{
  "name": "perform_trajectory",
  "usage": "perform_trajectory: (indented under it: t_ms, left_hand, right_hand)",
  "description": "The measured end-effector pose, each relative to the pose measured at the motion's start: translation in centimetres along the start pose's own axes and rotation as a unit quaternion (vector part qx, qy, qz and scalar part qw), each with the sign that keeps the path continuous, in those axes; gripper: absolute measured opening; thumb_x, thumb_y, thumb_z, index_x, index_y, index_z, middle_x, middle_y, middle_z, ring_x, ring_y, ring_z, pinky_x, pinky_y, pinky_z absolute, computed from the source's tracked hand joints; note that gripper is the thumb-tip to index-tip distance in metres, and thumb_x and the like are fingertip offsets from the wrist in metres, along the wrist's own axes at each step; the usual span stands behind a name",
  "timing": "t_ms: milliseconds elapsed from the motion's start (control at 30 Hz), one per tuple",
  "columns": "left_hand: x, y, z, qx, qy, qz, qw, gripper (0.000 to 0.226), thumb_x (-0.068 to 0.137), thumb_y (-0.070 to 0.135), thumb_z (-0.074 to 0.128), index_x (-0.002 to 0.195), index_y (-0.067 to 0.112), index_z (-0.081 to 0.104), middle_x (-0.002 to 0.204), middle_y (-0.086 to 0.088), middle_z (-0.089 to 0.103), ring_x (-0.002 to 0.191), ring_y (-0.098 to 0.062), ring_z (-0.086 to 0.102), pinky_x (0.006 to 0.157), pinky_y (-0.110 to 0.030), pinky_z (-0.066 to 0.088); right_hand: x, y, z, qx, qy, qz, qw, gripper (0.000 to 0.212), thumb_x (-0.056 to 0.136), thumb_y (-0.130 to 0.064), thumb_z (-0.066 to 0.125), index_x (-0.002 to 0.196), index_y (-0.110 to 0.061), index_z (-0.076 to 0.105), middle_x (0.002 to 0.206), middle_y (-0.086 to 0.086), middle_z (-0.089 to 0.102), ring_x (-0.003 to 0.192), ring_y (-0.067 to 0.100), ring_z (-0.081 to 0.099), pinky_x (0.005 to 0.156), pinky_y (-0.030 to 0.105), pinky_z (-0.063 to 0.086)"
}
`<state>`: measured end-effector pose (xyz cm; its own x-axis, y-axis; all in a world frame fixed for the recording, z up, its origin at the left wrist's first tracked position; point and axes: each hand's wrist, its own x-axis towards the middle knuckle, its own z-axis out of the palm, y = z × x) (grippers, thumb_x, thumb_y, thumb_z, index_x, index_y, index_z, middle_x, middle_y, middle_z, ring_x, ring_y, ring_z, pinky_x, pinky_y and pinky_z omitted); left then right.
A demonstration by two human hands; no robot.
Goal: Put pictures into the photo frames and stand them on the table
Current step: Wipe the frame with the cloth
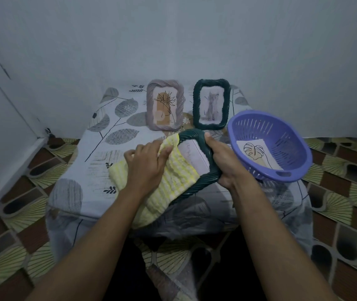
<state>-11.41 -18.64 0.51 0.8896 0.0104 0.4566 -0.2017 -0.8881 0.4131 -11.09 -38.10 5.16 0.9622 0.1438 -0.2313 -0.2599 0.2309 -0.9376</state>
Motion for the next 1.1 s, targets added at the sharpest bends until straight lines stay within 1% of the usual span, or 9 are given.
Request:
perform_trajectory:
  t_ms: [167,333,433,500,600,667,833,967,1100]
  left_hand:
    - [-0.5,0.5,0.2,-0.2,0.02,-0.085,0.976,0.053,0.097,0.062,0.029,0.1,0.014,0.052,0.088,0.002,0.057,0.085,-0.025,0.057,0.066,-0.035,0.037]
    - [-1.1,2.3,0.8,-0.255,0.026,-0.187,0.948,0.042,0.104,0.046,0.033,0.115,0.01,0.052,0.107,-0.008,0.062,0.101,-0.03,0.058,0.077,-0.036,0.041]
    - [-1.4,3.2,0.9,-0.17,0.009,-0.149,0.974,0.052,0.106,0.039,0.025,0.151,0.012,0.03,0.146,-0.015,0.041,0.132,-0.032,0.04,0.104,-0.042,0.033]
    - [-1.4,3.9,0.5,-0.048,-0.024,-0.121,0.991,0.056,0.106,0.035,0.02,0.158,0.017,0.008,0.163,-0.009,0.016,0.145,-0.03,0.022,0.112,-0.05,0.024]
    - [-1.3,5.1,-0.1,0.083,-0.112,-0.028,0.99,0.075,0.088,0.018,0.016,0.155,0.015,-0.017,0.163,-0.008,-0.022,0.151,-0.032,-0.014,0.12,-0.052,0.004]
    - [-1.3,5.5,0.1,0.093,-0.142,0.042,0.985,0.082,0.076,0.025,0.005,0.154,0.016,-0.02,0.161,-0.006,-0.027,0.149,-0.029,-0.023,0.121,-0.052,-0.006]
    - [-2.4,2.9,1.3,0.096,-0.146,0.246,0.953,0.057,0.102,0.048,-0.003,0.155,0.031,-0.01,0.164,0.01,-0.01,0.153,-0.019,-0.01,0.122,-0.049,0.003]
    - [-1.1,1.3,0.7,0.093,-0.113,0.094,0.985,0.054,0.096,0.064,-0.003,0.147,0.056,-0.018,0.161,0.013,-0.023,0.15,-0.027,-0.022,0.117,-0.06,-0.01]
    - [1.4,2.0,-0.2,0.078,-0.085,-0.039,0.993,0.055,0.099,0.059,-0.002,0.152,0.048,-0.011,0.165,0.0,-0.016,0.15,-0.032,-0.018,0.114,-0.06,-0.012]
  right_hand:
    - [-0.6,0.3,0.0,0.199,-0.045,0.014,0.979,0.054,0.103,-0.046,0.039,0.125,-0.005,0.066,0.118,0.015,0.071,0.104,0.028,0.069,0.09,0.04,0.057]
    - [-0.7,2.3,2.1,0.214,-0.052,-0.042,0.974,0.06,0.106,-0.051,0.024,0.136,-0.01,0.056,0.137,0.013,0.061,0.128,0.03,0.058,0.109,0.046,0.044]
    - [-0.7,2.9,3.0,0.191,-0.026,-0.044,0.98,0.064,0.101,-0.059,0.028,0.137,-0.013,0.057,0.135,0.012,0.063,0.125,0.03,0.059,0.11,0.051,0.043]
    - [-0.7,3.1,3.3,0.129,0.004,-0.055,0.99,0.056,0.101,-0.058,0.031,0.122,-0.02,0.066,0.124,0.006,0.07,0.116,0.024,0.066,0.105,0.048,0.048]
    - [-0.6,3.6,3.9,0.031,0.05,-0.056,0.997,0.054,0.102,-0.056,0.03,0.111,-0.022,0.07,0.11,0.002,0.075,0.102,0.016,0.071,0.093,0.039,0.056]
    - [-0.4,3.6,3.8,0.031,0.06,-0.038,0.997,0.053,0.103,-0.054,0.032,0.106,-0.019,0.072,0.1,0.002,0.077,0.096,0.016,0.073,0.089,0.037,0.056]
    - [-0.2,2.2,2.1,0.001,0.096,-0.039,0.995,0.05,0.101,-0.059,0.037,0.097,-0.023,0.071,0.101,0.003,0.075,0.1,0.023,0.071,0.097,0.049,0.053]
    - [-0.5,2.5,2.3,0.007,0.074,-0.043,0.996,0.049,0.103,-0.055,0.036,0.101,-0.021,0.072,0.099,0.006,0.077,0.098,0.027,0.072,0.095,0.052,0.054]
    - [-1.0,3.7,3.3,0.005,0.033,-0.05,0.998,0.047,0.105,-0.05,0.033,0.106,-0.022,0.071,0.109,0.006,0.076,0.104,0.023,0.071,0.1,0.048,0.052]
